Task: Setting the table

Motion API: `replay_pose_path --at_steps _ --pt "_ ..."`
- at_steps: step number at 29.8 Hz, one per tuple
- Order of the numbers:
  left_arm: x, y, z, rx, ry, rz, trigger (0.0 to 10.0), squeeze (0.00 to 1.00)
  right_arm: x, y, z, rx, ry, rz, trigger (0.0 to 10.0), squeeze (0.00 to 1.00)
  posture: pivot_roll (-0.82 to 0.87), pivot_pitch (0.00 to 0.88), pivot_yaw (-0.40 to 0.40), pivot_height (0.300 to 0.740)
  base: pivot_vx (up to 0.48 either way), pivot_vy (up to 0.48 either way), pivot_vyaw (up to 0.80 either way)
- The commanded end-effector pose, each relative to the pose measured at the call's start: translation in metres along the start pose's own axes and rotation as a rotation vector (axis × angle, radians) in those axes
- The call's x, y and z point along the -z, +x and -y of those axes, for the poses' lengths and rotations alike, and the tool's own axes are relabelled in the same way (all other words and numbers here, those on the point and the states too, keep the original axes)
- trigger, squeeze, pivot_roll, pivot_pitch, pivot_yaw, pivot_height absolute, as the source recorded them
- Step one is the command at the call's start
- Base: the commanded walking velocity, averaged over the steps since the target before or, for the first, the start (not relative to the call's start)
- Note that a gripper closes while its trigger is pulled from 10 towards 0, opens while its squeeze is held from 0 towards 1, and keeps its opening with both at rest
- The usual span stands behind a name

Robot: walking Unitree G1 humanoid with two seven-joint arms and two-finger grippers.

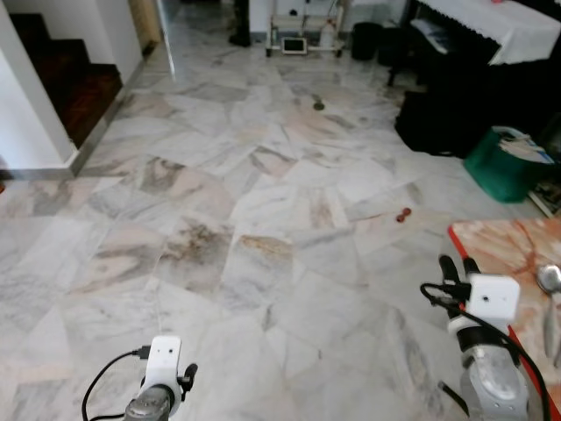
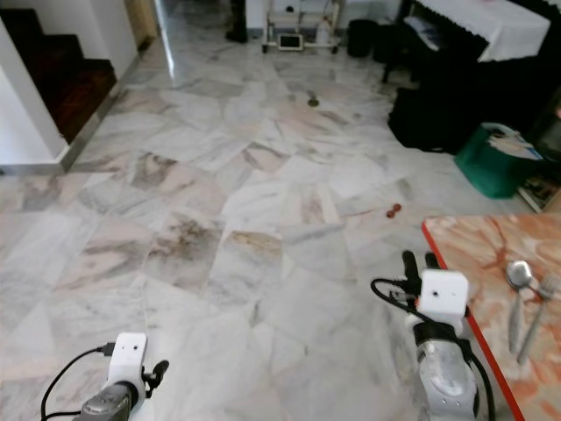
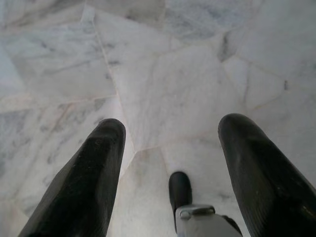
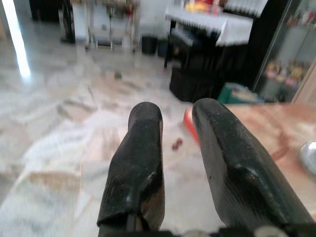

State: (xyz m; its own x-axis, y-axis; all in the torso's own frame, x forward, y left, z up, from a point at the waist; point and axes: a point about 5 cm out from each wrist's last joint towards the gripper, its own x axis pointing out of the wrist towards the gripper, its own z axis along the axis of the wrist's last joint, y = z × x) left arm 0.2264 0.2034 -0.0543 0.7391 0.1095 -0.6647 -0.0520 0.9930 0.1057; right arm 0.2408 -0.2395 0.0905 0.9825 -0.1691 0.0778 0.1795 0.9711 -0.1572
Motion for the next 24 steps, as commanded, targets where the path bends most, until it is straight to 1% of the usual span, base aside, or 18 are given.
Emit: replay_pose_path --at_steps 1,3,7,10,11,16,19,24 --pt "0.004 -0.001 -0.001 -0.006 0.006 -0.003 10.0 0.0 -0.017 0.0 -0.01 -0.048 0.016 0.061 10.0 0.0 0.04 0.0 -0.002 0.74 0.0 0.0 0.0" --pt "0.004 -0.002 -0.003 -0.01 -0.001 0.007 10.0 0.0 -0.024 -0.008 -0.02 -0.075 0.038 0.078 10.0 0.0 0.05 0.0 -0.005 0.74 0.0 0.0 0.0" --pt "0.006 -0.003 -0.006 -0.017 -0.009 0.014 10.0 0.0 -0.023 -0.011 -0.027 -0.067 0.06 0.066 10.0 0.0 0.05 0.0 -0.005 0.74 0.0 0.0 0.0" --pt "0.008 -0.004 -0.007 -0.02 -0.007 0.01 10.0 0.0 -0.023 -0.007 -0.027 -0.061 0.065 0.065 10.0 0.0 0.05 0.0 -0.008 0.74 0.0 0.0 0.0" --pt "0.009 -0.004 -0.008 -0.025 -0.007 0.008 10.0 0.0 -0.025 -0.004 -0.026 -0.049 0.07 0.068 10.0 0.0 0.05 0.0 -0.011 0.74 0.0 0.0 0.0" --pt "0.01 -0.004 -0.009 -0.035 -0.004 0.0 10.0 0.0 -0.03 0.0 -0.025 -0.038 0.076 0.058 10.0 0.0 0.06 0.0 -0.019 0.74 0.0 0.0 0.0" --pt "0.011 -0.005 -0.008 -0.035 -0.01 -0.002 10.0 0.0 -0.027 0.002 -0.028 -0.029 0.07 0.033 10.0 0.0 0.06 0.0 -0.02 0.74 0.0 0.0 -0.63" --pt "0.011 -0.004 -0.007 -0.035 -0.014 -0.002 10.0 0.0 -0.028 0.004 -0.027 -0.017 0.076 0.034 10.0 0.0 0.06 0.0 -0.023 0.74 0.0 0.0 -0.75"
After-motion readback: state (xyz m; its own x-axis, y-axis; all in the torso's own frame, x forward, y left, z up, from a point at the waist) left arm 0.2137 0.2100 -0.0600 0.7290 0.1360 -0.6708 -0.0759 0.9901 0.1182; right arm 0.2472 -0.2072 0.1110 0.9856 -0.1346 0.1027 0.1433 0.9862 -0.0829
